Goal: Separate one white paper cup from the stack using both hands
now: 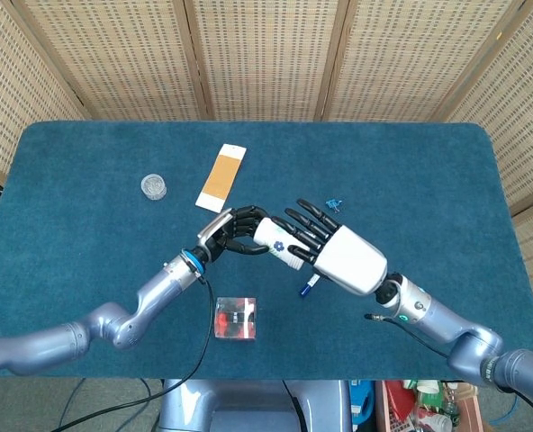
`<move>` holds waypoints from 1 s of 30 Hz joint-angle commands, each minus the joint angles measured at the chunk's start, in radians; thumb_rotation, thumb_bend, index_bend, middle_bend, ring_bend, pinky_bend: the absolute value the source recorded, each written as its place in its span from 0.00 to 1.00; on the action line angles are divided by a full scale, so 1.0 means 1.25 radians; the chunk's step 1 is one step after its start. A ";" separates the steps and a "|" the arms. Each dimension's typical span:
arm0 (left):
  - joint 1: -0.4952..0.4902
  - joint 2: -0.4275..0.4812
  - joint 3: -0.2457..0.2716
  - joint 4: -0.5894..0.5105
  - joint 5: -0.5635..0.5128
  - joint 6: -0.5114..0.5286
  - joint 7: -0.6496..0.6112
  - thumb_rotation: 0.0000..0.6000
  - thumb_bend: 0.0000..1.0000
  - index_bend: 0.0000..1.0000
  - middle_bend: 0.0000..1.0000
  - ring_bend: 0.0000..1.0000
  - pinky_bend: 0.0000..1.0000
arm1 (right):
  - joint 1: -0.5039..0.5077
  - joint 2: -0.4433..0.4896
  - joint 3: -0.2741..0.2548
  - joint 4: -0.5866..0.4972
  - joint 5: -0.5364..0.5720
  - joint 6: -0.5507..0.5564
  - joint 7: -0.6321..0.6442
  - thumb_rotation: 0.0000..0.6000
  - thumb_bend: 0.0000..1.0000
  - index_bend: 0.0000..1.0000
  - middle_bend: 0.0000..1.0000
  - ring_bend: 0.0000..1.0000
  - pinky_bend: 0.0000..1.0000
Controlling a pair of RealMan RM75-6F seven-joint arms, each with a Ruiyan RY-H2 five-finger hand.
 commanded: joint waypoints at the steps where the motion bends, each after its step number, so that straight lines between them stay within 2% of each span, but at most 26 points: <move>1: 0.000 -0.004 0.000 0.002 0.002 -0.002 0.000 1.00 0.07 0.51 0.49 0.55 0.47 | 0.014 -0.014 0.001 0.014 0.006 -0.005 -0.006 1.00 0.28 0.45 0.12 0.02 0.06; 11: -0.003 -0.018 0.000 0.017 0.004 -0.015 0.001 1.00 0.07 0.51 0.49 0.55 0.47 | 0.044 -0.060 0.003 0.067 0.019 0.026 -0.001 1.00 0.35 0.48 0.12 0.02 0.10; 22: -0.005 -0.032 -0.001 0.028 0.008 -0.027 -0.002 1.00 0.07 0.51 0.49 0.55 0.47 | 0.054 -0.065 -0.010 0.089 0.030 0.048 0.000 1.00 0.35 0.54 0.12 0.02 0.13; 24: -0.005 -0.033 -0.001 0.030 0.010 -0.028 -0.001 1.00 0.07 0.51 0.49 0.55 0.47 | 0.056 -0.065 -0.013 0.092 0.032 0.050 0.000 1.00 0.37 0.56 0.12 0.02 0.13; 30: -0.005 -0.037 -0.002 0.032 0.012 -0.031 -0.003 1.00 0.07 0.51 0.49 0.55 0.47 | 0.060 -0.062 -0.023 0.098 0.030 0.055 -0.001 1.00 0.51 0.59 0.12 0.02 0.14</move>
